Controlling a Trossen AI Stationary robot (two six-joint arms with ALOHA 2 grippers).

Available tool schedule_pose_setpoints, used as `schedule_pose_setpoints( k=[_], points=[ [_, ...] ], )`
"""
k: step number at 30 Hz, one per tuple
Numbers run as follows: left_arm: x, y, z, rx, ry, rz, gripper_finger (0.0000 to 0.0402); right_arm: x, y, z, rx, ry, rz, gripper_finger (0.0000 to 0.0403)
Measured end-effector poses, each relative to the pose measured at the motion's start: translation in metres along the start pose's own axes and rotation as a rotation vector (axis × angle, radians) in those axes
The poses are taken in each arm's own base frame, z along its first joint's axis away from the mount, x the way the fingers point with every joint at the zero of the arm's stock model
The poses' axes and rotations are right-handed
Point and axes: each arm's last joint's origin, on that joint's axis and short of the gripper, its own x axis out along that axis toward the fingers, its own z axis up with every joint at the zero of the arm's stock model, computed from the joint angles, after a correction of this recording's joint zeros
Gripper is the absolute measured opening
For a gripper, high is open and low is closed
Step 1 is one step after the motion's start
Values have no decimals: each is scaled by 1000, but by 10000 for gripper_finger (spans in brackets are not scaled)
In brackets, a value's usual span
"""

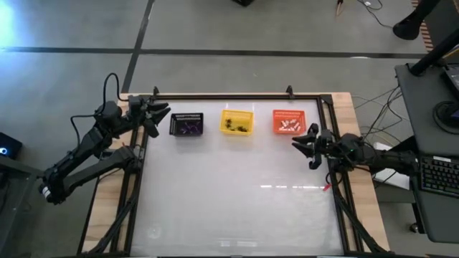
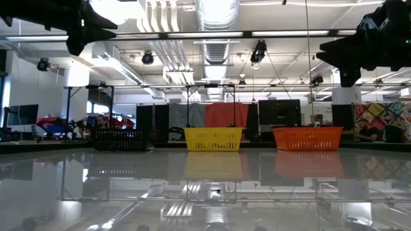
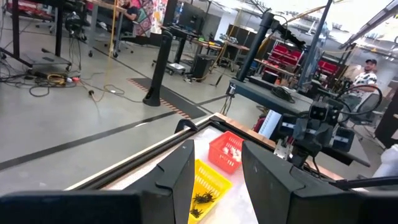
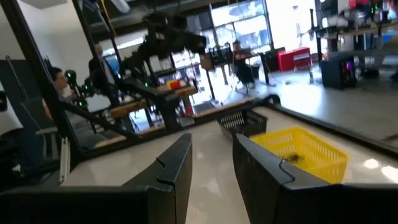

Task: Sort Halloween decoration
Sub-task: Return to Home Position

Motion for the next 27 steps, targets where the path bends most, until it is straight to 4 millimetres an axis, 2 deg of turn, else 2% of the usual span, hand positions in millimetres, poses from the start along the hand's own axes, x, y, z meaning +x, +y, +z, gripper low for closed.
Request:
schedule_pose_setpoints(
  k=[17,27],
  points=[
    [0,1,-6,-17,67,-8,116,2,-3,-16,-63,152,5,107],
    [0,1,-6,-11,63,-9,116,5,-4,-21,75,206,-21,107]
  ],
)
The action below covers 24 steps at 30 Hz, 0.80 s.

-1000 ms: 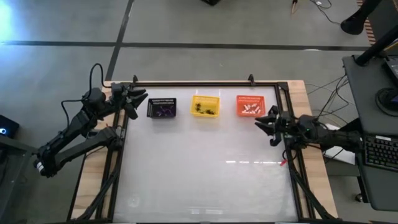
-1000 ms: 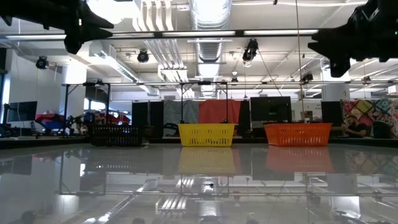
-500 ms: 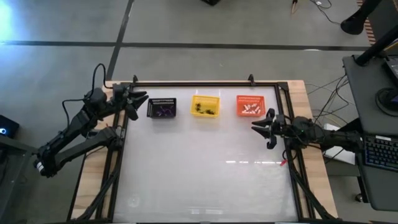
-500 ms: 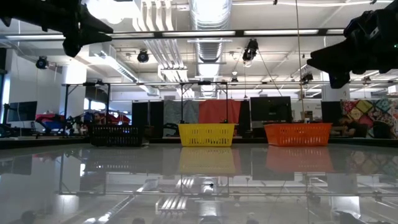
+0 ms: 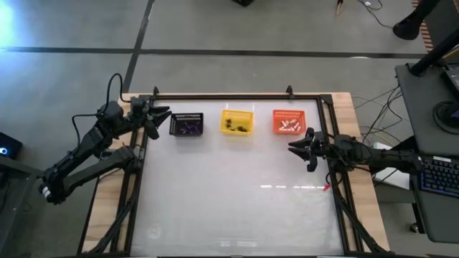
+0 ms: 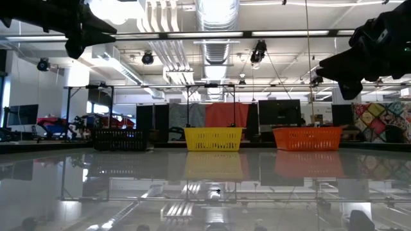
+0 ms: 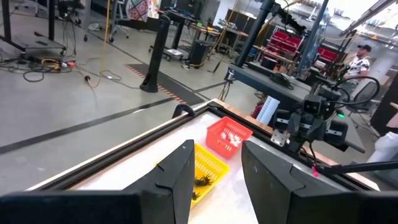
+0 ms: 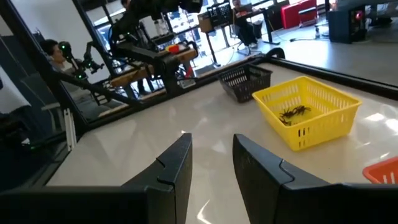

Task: Sort Halloween decoration
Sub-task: Return to Home Position

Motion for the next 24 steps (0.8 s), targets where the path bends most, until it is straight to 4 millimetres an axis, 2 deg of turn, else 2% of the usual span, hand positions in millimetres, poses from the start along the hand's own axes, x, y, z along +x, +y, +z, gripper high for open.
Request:
schedule_pose_setpoints(
  k=[10,17,21,24],
  points=[
    [0,-1,3,30,-32,-9,116,0,0,0,15,0,-1,107],
    [0,-2,4,120,-64,-21,116,0,0,0,15,0,-2,107],
    [3,-2,0,142,-117,-126,116,0,0,0,15,0,-2,107],
    [7,1,-14,132,-124,-206,116,0,0,0,15,0,-2,107]
  ],
)
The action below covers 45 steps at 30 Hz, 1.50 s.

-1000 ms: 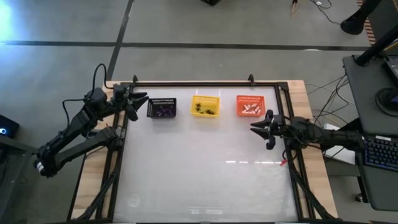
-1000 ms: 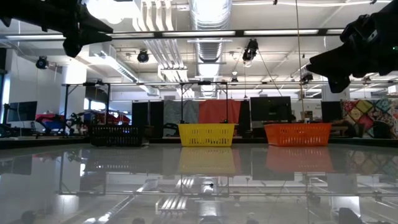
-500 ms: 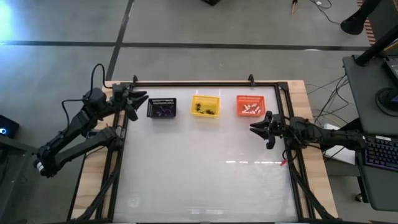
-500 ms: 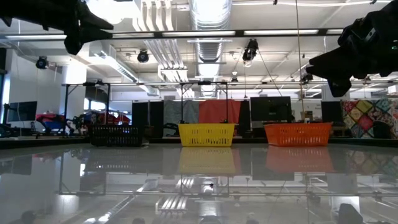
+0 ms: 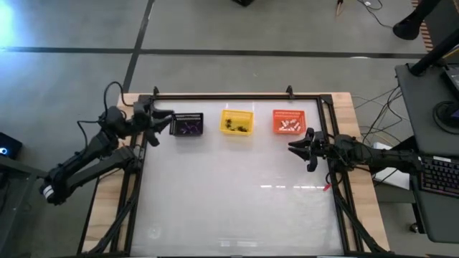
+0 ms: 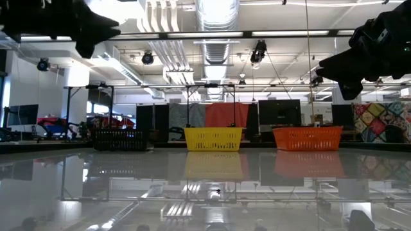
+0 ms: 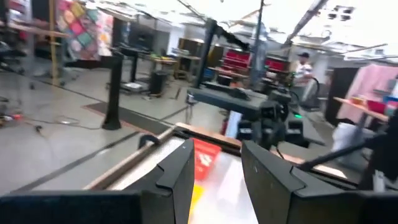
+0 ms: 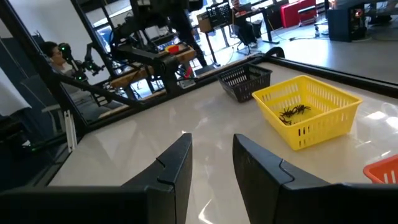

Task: Sort Halloween decoration
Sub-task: Return to Home Position

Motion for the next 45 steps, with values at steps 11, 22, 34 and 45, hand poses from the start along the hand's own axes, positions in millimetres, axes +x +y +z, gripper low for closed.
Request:
schedule_pose_setpoints(
  k=[11,22,34,45],
  points=[
    [-3,19,-70,-110,-8,144,116,0,0,0,0,0,0,107],
    [-8,28,-100,-130,26,298,116,0,0,0,0,-1,0,107],
    [-11,32,-113,-159,143,386,116,0,0,0,0,-3,0,107],
    [-18,31,-115,-132,150,465,116,0,0,0,0,-4,0,107]
  ],
)
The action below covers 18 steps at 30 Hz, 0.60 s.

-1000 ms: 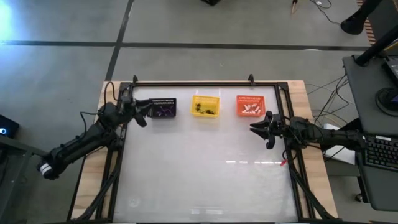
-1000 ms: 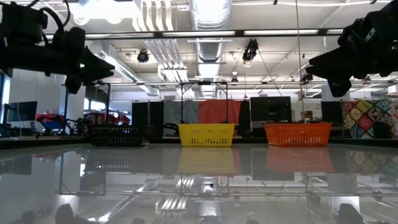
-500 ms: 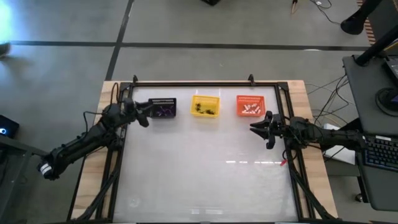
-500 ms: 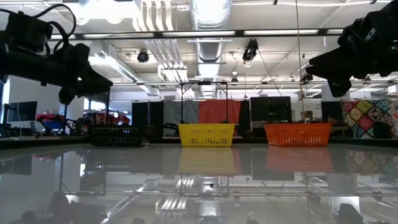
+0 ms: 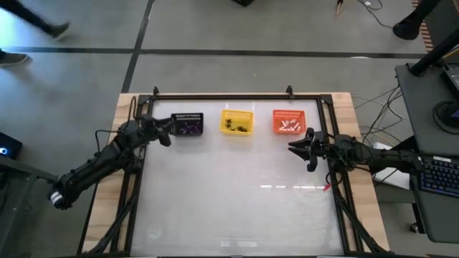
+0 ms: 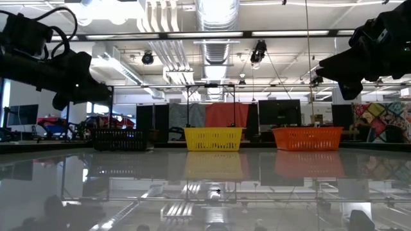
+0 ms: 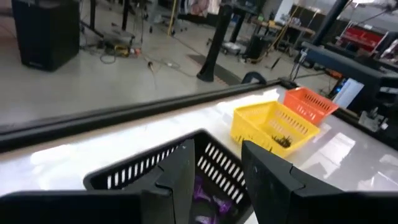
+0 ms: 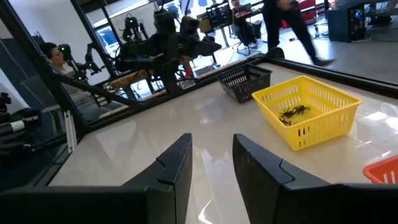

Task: Sort Halloween decoration
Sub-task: Return to Home Position

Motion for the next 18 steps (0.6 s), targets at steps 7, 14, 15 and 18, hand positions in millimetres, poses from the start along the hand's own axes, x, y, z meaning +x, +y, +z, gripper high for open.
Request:
schedule_pose_setpoints(
  k=[7,14,15,18],
  points=[
    [-7,-2,6,5,-90,-28,116,0,0,0,0,0,0,107],
    [-12,-4,12,6,-171,-53,116,0,0,0,0,0,0,107],
    [-12,-4,12,6,-173,-54,116,0,0,0,0,-1,0,107],
    [-13,-4,13,7,-180,-58,116,0,0,0,0,0,-1,107]
  ],
)
